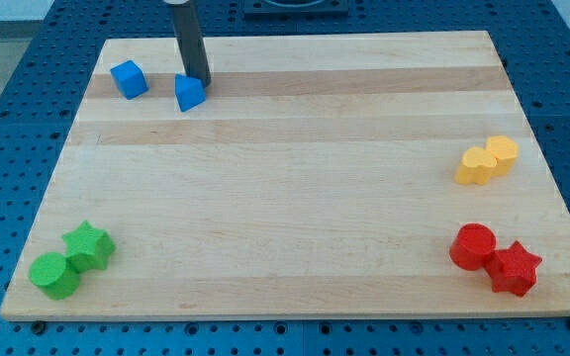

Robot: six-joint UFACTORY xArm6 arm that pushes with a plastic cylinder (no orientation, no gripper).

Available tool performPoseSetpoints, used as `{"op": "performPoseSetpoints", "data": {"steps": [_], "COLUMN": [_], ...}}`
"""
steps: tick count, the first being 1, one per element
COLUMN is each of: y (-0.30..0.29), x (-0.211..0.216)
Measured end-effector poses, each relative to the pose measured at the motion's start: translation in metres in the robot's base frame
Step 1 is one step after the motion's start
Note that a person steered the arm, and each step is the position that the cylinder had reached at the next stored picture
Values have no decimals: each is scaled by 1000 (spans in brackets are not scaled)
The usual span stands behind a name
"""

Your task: Move the blue triangle to the bottom right of the blue cube

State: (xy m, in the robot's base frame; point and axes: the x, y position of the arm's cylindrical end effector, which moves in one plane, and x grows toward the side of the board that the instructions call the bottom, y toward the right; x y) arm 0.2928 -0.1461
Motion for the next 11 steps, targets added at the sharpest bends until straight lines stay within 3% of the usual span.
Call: {"op": "performPoseSetpoints", "data": {"steps": [1,2,4,7,9,11], "y": [31,61,59,1,-38,16], "x": [-2,24,96,14,-6,-16]}}
